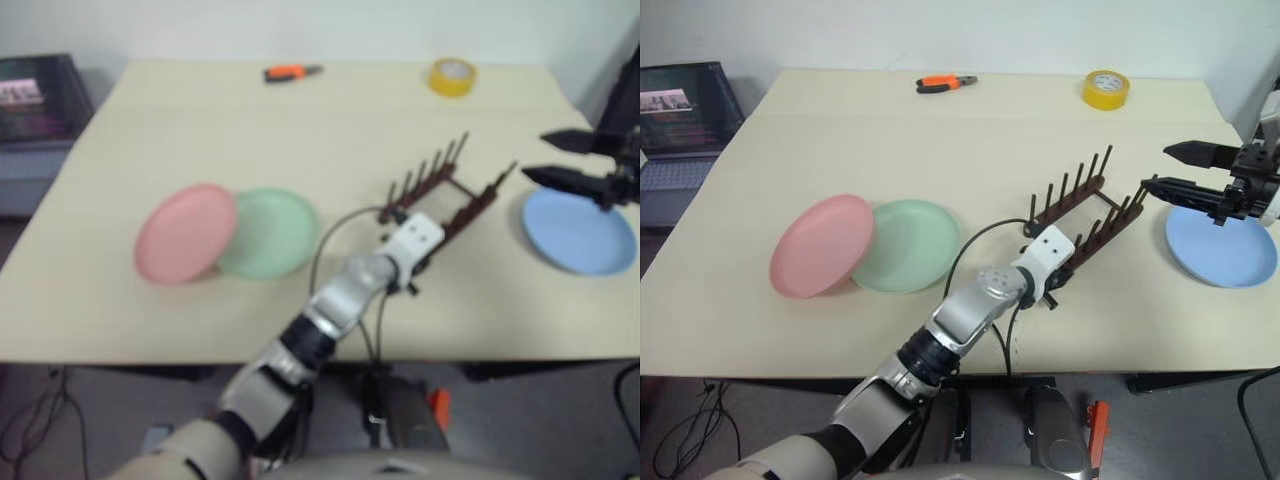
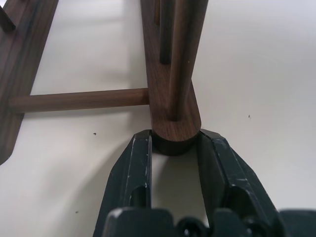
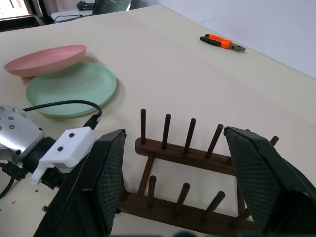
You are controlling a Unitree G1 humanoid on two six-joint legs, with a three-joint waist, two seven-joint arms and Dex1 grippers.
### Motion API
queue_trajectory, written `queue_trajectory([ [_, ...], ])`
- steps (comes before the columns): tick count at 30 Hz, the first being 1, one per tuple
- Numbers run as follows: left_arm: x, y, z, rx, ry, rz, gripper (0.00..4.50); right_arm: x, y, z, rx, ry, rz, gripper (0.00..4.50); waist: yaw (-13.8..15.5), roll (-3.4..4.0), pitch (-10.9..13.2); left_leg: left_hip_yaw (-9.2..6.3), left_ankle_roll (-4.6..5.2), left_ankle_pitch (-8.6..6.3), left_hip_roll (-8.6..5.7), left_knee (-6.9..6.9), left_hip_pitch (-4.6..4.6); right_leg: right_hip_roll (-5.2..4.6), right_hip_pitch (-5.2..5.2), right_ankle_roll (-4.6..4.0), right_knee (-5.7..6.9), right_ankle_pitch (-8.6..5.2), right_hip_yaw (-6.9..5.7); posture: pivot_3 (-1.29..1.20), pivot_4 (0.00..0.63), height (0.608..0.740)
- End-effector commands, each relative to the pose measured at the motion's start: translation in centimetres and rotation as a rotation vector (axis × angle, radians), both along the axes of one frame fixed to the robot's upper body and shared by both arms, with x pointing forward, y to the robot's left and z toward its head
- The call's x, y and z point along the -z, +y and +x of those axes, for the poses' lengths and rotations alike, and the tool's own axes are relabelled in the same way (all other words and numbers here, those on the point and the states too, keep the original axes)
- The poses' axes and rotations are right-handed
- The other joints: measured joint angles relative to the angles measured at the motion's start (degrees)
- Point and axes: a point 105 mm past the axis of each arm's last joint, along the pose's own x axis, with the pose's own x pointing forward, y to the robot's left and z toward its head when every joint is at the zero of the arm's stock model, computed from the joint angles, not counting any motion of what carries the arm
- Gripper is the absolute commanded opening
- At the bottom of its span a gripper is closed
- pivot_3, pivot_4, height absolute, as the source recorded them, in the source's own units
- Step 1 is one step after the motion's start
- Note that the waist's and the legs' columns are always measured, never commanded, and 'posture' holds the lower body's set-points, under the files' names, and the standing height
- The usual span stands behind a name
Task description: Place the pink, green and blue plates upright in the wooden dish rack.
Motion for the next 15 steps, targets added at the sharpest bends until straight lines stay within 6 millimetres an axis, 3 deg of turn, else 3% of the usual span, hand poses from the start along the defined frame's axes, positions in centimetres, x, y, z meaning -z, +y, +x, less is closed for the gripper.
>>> queue_trajectory([
  [1,-1.4,3.5,2.2,-0.020,-0.078,0.031,1.00,-1.0,0.4,-0.4,-0.018,-0.057,-0.008,3.46,-0.4,-0.03,0.0,0.00,0.00,0.00,0.01,-0.02,0.02,0.02,0.00,0.00,0.01,0.00,0.03,0.00,0.150,0.740],
  [7,-3.6,7.3,2.9,0.257,-0.158,0.067,1.00,-0.9,0.4,-0.3,-0.019,-0.064,-0.007,3.46,-0.8,-0.01,0.0,0.03,0.00,0.00,0.07,-0.10,0.11,0.13,-0.04,-0.06,0.09,-0.03,0.02,0.00,0.150,0.740],
  [15,-3.9,7.6,0.5,0.572,-0.147,0.006,1.00,-1.1,0.2,-0.7,-0.006,-0.073,-0.016,3.46,0.9,-0.01,0.0,0.35,0.14,-0.09,0.06,-0.01,-0.45,-0.13,-0.37,0.16,-0.08,-0.06,0.10,0.00,0.150,0.740],
])
